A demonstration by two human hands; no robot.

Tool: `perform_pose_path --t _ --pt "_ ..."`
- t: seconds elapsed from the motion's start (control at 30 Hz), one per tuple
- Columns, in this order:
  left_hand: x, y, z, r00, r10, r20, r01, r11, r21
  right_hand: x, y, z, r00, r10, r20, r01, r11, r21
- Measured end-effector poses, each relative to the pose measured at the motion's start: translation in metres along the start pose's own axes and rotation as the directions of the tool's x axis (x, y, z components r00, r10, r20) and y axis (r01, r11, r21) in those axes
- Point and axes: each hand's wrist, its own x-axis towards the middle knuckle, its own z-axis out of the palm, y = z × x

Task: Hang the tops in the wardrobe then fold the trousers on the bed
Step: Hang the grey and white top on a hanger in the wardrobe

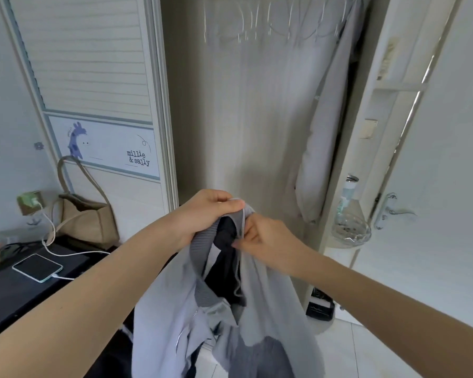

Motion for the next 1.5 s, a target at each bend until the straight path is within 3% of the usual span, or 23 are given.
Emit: perform_pose_path --t 0.17,0.3,0.4,0.5,0.6,0.67,0.83,0.93,1.0,1.07,1.2,1.27,1.33,1.4,1.5 --pt "0.002 -0.002 -0.021 1.0 0.019 -0.006 -0.019 0.998 0.061 0.014 0.006 -0.003 0.974 0.035 -0.223 -0.058 0.994 -0.097" --pt "0.006 -0.01 -0.026 0.993 0.017 0.121 -0.053 0.952 0.3 0.018 0.016 -0.024 0.924 -0.019 -0.382 -0.105 0.947 -0.303" --pt "0.02 -0.014 -0.026 0.993 0.01 0.116 -0.059 0.905 0.421 0.024 0.019 -0.041 0.92 -0.079 -0.384 -0.161 0.817 -0.554" --pt "0.047 -0.016 -0.029 0.989 0.148 -0.018 -0.115 0.83 0.546 0.033 0.019 -0.056 0.912 -0.15 -0.383 -0.183 0.686 -0.704" --pt "0.073 -0.015 -0.033 0.965 0.249 -0.083 -0.129 0.723 0.678 0.053 0.029 -0.073 0.902 0.013 -0.432 -0.164 0.935 -0.314" --pt "0.088 -0.014 -0.033 0.945 0.31 -0.106 -0.113 0.611 0.784 0.067 0.036 -0.086 0.898 0.114 -0.425 -0.156 0.986 -0.064" --pt "0.127 -0.015 -0.028 0.896 0.399 -0.196 0.052 0.344 0.938 0.106 0.038 -0.113 0.943 0.071 -0.326 -0.048 0.996 0.079" --pt "0.15 -0.015 -0.024 0.899 0.394 -0.192 0.063 0.317 0.946 0.128 0.038 -0.133 0.946 -0.004 -0.325 0.021 0.999 0.049" --pt "0.163 -0.016 -0.024 0.944 0.261 -0.204 0.107 0.341 0.934 0.144 0.043 -0.144 0.933 -0.036 -0.357 0.042 0.999 0.008" --pt "0.17 -0.017 -0.024 0.975 0.06 -0.216 0.181 0.364 0.914 0.158 0.051 -0.149 0.925 -0.051 -0.377 0.039 0.998 -0.039" --pt "0.181 -0.016 -0.027 0.973 -0.183 -0.139 0.222 0.583 0.781 0.178 0.068 -0.152 0.915 -0.057 -0.399 0.047 0.998 -0.035" --pt "0.186 -0.014 -0.032 0.96 -0.255 -0.117 0.273 0.76 0.589 0.184 0.073 -0.157 0.912 -0.064 -0.405 0.075 0.997 0.012" --pt "0.19 -0.011 -0.041 0.949 -0.312 -0.05 0.314 0.916 0.25 0.187 0.078 -0.165 0.911 -0.099 -0.401 0.099 0.995 -0.022" --pt "0.194 -0.007 -0.053 0.935 -0.35 0.06 0.354 0.933 -0.068 0.19 0.085 -0.171 0.934 -0.151 -0.325 0.136 0.988 -0.07" --pt "0.205 0.001 -0.069 0.913 -0.381 0.145 0.408 0.85 -0.334 0.193 0.095 -0.172 0.98 -0.135 -0.146 0.112 0.981 -0.161"
